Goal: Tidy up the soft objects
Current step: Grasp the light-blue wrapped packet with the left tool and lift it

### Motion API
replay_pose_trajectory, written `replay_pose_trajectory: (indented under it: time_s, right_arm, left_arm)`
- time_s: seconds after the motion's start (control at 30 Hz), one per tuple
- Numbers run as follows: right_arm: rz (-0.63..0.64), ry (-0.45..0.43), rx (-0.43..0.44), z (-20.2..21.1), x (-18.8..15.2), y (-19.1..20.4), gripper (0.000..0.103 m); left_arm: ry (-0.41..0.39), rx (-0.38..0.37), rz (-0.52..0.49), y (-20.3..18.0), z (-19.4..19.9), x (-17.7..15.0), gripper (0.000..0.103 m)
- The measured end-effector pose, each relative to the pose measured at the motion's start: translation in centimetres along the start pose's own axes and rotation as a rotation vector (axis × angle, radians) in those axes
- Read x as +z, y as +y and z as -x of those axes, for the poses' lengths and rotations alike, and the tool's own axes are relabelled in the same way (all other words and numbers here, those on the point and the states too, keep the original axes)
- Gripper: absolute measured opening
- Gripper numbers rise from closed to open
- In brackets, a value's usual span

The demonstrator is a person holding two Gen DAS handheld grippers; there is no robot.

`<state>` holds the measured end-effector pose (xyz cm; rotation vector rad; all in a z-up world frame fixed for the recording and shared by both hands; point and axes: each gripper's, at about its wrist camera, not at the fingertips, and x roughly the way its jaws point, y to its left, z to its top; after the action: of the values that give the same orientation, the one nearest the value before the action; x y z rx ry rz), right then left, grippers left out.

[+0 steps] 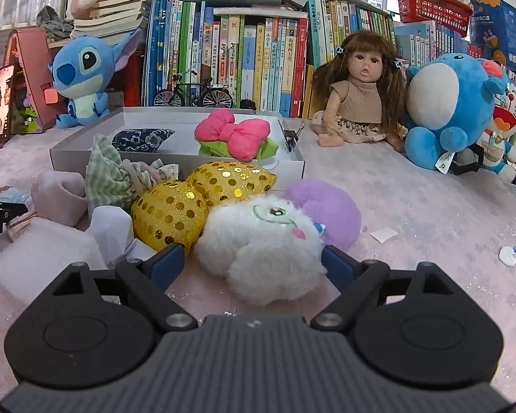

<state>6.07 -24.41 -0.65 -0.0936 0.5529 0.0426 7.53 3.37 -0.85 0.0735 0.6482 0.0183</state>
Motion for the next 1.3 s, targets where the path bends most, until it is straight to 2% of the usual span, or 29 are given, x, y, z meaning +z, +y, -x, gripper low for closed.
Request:
replay_pose_trajectory:
  time_s: [0.03, 0.1, 0.13, 0.33, 0.37, 0.4, 0.47, 0.53, 0.57, 0.6, 0.7, 0.8, 1.0, 1.07, 1.13, 1.23, 1.3]
  right_arm:
    - [-0.001, 0.001, 0.002, 0.0, 0.0, 0.0, 0.09]
    - [-0.006, 0.0, 0.005, 0.0, -0.1, 0.0, 0.075]
    - [-0.011, -0.001, 0.01, 0.1, -0.1, -0.1, 0.072]
    - [-0.029, -0.02, -0.005, 0.5, -0.1, -0.3, 0.061]
    - [-0.028, -0.025, -0.004, 0.6, -0.1, -0.3, 0.052]
    - [-0.026, -0.034, -0.007, 0.8, -0.2, -0.3, 0.047]
    - [-0.017, -0.057, -0.039, 1.3, 0.0, -0.2, 0.047]
    - [-0.021, -0.065, -0.034, 1.6, 0.2, -0.4, 0.049]
    - [-0.022, -0.055, -0.03, 1.6, 0.4, -0.5, 0.054]
    - [-0.021, -0.05, -0.029, 1.5, 0.4, -0.6, 0.064]
    - [-0.018, -0.04, -0.016, 1.2, 0.2, -0.7, 0.074]
    - [-0.004, -0.031, -0.001, 1.0, -0.1, -0.5, 0.077]
    - [0.061, -0.016, -0.039, -0.1, -0.1, 0.7, 0.081]
    - [0.061, -0.009, -0.042, -0.5, 0.0, 0.9, 0.081]
    - [0.059, -0.007, -0.046, -0.7, 0.1, 1.0, 0.072]
    - [0.039, -0.005, -0.03, -0.7, 0.2, 0.8, 0.067]
    - [0.034, -0.013, -0.026, -0.3, 0.1, 0.7, 0.059]
  left_arm:
    - [-0.002, -0.004, -0.016, -0.2, 0.2, -0.1, 0.078]
    - [-0.013, -0.004, -0.048, -0.6, 0.7, -0.3, 0.077]
    - [-0.019, -0.003, -0.065, -0.9, 1.0, -0.4, 0.077]
    - [-0.067, 0.007, -0.138, -2.2, 2.4, -0.5, 0.077]
    - [-0.073, 0.006, -0.138, -2.3, 2.6, -0.4, 0.077]
    - [-0.077, 0.003, -0.135, -2.2, 2.8, -0.3, 0.077]
    - [-0.086, -0.006, -0.118, -2.1, 3.3, 0.0, 0.077]
    - [-0.098, -0.014, -0.106, -2.0, 3.7, 0.4, 0.077]
    - [-0.104, -0.015, -0.102, -1.9, 3.8, 0.5, 0.077]
    - [-0.109, -0.016, -0.101, -2.0, 4.0, 0.7, 0.077]
    - [-0.115, -0.019, -0.098, -2.0, 4.3, 1.0, 0.077]
    - [-0.113, -0.019, -0.096, -2.0, 4.3, 1.0, 0.077]
    - [-0.103, -0.032, -0.074, -2.3, 4.4, 1.1, 0.077]
    - [-0.101, -0.036, -0.066, -2.3, 4.3, 1.1, 0.077]
    - [-0.101, -0.041, -0.055, -2.2, 4.3, 1.2, 0.077]
    - [-0.102, -0.05, -0.036, -2.1, 4.3, 1.4, 0.077]
    - [-0.103, -0.056, -0.027, -2.1, 4.3, 1.5, 0.077]
